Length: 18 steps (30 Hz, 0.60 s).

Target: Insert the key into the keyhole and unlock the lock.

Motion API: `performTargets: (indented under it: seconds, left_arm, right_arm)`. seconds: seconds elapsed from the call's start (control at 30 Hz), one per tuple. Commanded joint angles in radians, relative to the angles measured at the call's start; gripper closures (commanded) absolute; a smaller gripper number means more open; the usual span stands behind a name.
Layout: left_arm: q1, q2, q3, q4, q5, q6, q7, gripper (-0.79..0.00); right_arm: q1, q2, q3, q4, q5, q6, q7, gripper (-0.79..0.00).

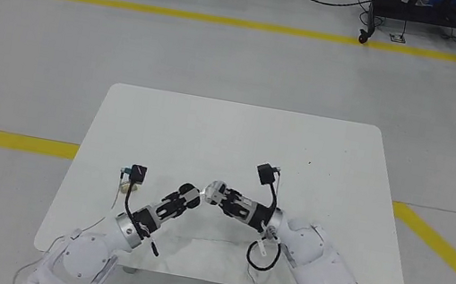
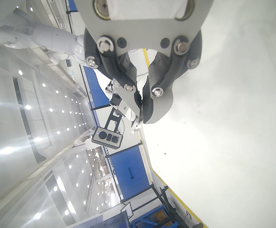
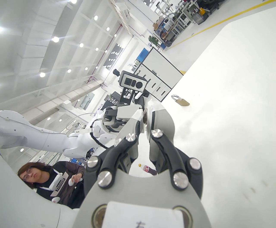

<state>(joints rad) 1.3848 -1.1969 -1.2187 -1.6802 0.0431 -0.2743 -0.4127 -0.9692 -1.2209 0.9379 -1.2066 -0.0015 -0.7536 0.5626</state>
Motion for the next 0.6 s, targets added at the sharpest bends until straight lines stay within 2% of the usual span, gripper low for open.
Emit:
performTargets:
  seconds: [0.0, 0.07, 0.13, 0.23, 0.33, 0.57]
  left_arm:
    - [0.003, 0.003, -0.011, -0.005, 0.007, -0.003, -0.016, 0.0]
    - [0.007, 0.006, -0.022, -0.01, -0.003, -0.005, -0.039, 0.0]
    - [0.01, 0.009, -0.032, -0.014, -0.021, -0.009, -0.076, 0.0]
    - [0.011, 0.014, -0.045, -0.016, -0.037, -0.016, -0.126, 0.0]
    - [0.01, 0.018, -0.046, -0.017, -0.016, -0.027, -0.17, 0.0]
    - [0.002, 0.021, -0.035, -0.006, -0.054, -0.03, -0.238, 0.0]
  right_arm:
    - [0.001, 0.008, 0.027, -0.011, 0.033, -0.004, 0.035, -0.579]
    - [-0.007, 0.018, 0.056, -0.028, 0.07, -0.012, 0.073, -0.468]
    - [-0.02, 0.028, 0.081, -0.046, 0.112, -0.011, 0.115, -0.391]
    - [-0.027, 0.04, 0.096, -0.056, 0.211, 0.064, 0.239, -0.379]
    - [-0.016, 0.049, 0.102, -0.045, 0.286, 0.156, 0.362, -0.311]
    - [0.017, 0.04, 0.058, -0.004, 0.35, 0.239, 0.478, -0.219]
